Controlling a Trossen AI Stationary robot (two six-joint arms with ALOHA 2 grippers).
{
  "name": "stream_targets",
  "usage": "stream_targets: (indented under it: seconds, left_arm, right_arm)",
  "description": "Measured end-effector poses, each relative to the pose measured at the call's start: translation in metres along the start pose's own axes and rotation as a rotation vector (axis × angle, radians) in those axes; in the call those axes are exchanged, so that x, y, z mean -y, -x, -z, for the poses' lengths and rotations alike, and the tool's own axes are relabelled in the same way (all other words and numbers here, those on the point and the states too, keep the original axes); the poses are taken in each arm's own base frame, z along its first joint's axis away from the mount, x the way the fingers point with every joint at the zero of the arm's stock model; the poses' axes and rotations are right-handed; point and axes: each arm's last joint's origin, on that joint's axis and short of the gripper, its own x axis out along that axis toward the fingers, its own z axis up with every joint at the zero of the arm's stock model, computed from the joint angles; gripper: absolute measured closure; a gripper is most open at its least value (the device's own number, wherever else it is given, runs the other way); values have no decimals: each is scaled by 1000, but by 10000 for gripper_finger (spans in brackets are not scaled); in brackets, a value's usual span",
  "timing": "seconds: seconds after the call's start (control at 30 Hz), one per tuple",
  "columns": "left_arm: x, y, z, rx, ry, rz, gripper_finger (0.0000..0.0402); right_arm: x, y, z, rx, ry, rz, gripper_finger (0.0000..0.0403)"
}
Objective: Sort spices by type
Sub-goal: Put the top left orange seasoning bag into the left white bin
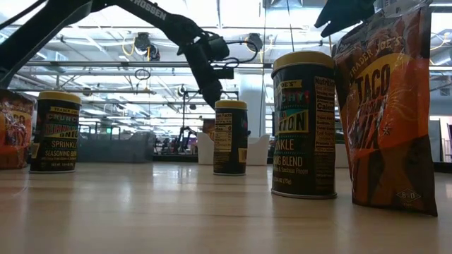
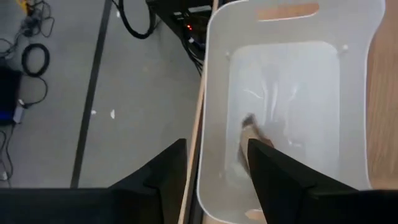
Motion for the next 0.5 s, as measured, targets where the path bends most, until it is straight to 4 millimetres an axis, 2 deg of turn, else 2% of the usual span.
stream_targets:
  seconds: [0.37,0.5]
  left_arm:
    - [6,-1,-2,-8,-9,22,228]
    - [10,8,-7,18,-19,16,228]
  right_arm:
    - [0,0,0,0,-4,0,140]
    - [0,0,0,0,0,0,140]
